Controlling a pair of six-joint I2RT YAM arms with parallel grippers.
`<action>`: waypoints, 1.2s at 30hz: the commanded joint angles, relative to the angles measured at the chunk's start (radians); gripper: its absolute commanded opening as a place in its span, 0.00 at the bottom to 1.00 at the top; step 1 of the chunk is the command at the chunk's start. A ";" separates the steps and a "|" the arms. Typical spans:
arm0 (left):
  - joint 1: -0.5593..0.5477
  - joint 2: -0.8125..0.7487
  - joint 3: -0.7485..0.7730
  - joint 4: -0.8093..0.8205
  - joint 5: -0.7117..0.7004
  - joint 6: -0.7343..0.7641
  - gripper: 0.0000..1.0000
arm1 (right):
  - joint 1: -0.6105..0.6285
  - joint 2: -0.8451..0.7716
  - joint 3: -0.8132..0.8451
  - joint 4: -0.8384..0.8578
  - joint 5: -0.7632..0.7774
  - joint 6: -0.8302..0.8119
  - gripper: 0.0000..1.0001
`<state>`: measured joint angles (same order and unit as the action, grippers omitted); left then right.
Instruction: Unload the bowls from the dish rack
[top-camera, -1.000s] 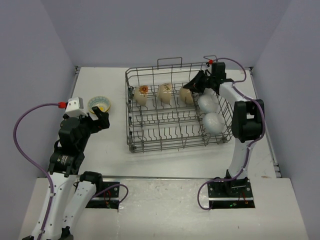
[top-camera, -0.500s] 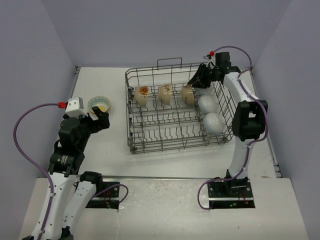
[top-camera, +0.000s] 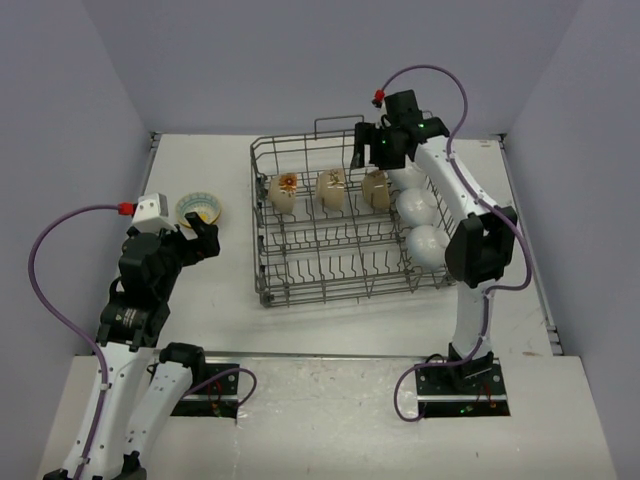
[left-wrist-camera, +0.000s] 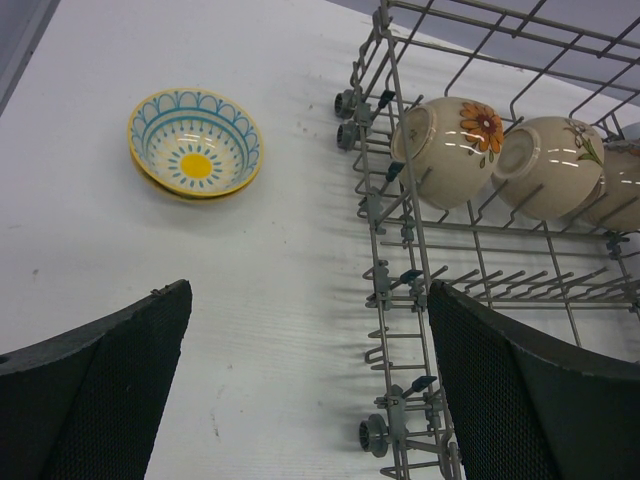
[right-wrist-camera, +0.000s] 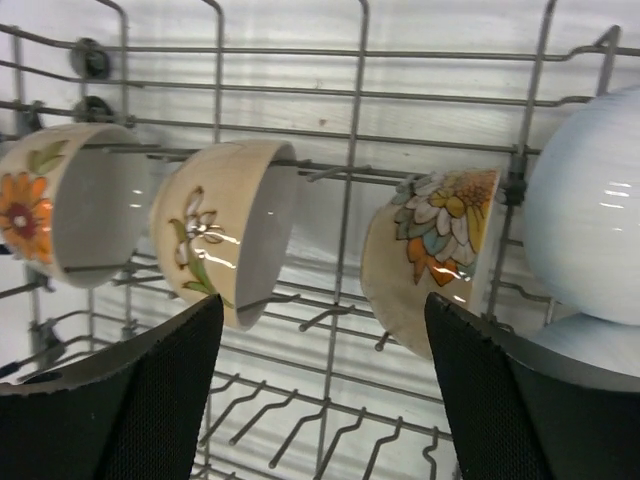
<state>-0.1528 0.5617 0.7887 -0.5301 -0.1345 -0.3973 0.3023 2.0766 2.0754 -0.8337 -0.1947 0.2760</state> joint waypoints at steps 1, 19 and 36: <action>-0.005 0.001 0.000 0.047 0.003 0.032 1.00 | 0.017 0.004 0.014 -0.033 0.263 -0.032 0.83; -0.005 -0.009 -0.003 0.047 0.003 0.032 1.00 | 0.103 0.063 -0.067 -0.027 0.425 -0.026 0.96; -0.005 -0.014 -0.002 0.047 0.007 0.034 1.00 | 0.132 0.071 -0.101 0.021 0.578 -0.038 0.57</action>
<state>-0.1528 0.5556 0.7887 -0.5282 -0.1341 -0.3958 0.4339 2.1849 1.9827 -0.8436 0.3176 0.2386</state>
